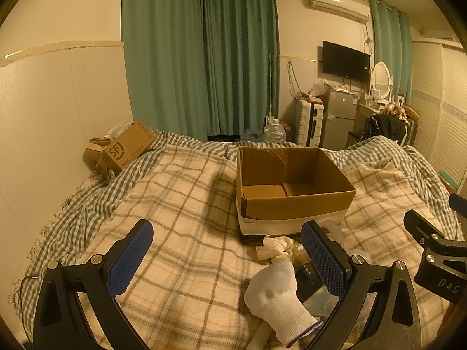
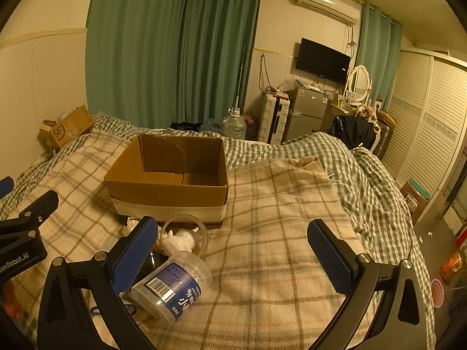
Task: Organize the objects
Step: 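Move the left gripper to the white sock while the right approaches the clear swab container, then close the left gripper on the sock while the right grips the swab container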
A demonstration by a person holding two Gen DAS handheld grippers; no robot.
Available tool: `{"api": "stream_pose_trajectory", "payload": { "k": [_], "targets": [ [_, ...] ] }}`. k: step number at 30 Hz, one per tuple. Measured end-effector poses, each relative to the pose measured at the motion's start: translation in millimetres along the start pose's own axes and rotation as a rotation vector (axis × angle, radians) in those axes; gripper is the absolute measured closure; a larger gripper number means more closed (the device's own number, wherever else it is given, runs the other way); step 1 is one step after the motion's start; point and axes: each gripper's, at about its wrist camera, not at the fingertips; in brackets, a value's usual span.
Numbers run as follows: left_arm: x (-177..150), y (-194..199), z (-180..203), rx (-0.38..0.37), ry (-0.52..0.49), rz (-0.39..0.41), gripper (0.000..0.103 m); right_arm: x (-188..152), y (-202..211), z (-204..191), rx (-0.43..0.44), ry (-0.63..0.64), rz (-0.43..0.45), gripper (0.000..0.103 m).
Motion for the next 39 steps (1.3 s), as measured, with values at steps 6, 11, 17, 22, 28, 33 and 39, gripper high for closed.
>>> {"api": "stream_pose_trajectory", "payload": {
  "k": [6,11,17,22,28,33,39],
  "targets": [
    [1,9,-3,0.009,-0.005,0.010,0.000,1,10,-13,-0.020,0.038,0.001,0.000],
    [-1,13,-10,0.010,-0.003,0.001,0.000,-1,16,-21,-0.009,0.051,-0.008,0.000],
    [-13,1,-15,0.019,-0.017,-0.044,0.000,-3,18,-27,0.016,0.039,-0.015,0.000],
    [-27,-19,-17,0.041,-0.009,-0.103,0.000,-9,1,-26,0.039,-0.009,-0.062,0.000],
    [-45,-40,-16,0.038,-0.013,-0.162,0.000,-29,-47,-35,0.053,-0.012,-0.226,0.000],
    [-53,-52,-12,0.038,-0.018,-0.190,0.000,-40,-75,-38,0.030,-0.013,-0.303,0.000],
    [-57,-60,-9,0.039,-0.027,-0.209,0.000,-51,-101,-46,0.046,0.005,-0.371,0.000]
  ]
}}
Point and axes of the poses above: each gripper's, at about its wrist camera, not at the fingertips, and y roughly against the way its jaws point, z to its right, x to its top, and after that the axes turned 11 degrees about x, right-handed
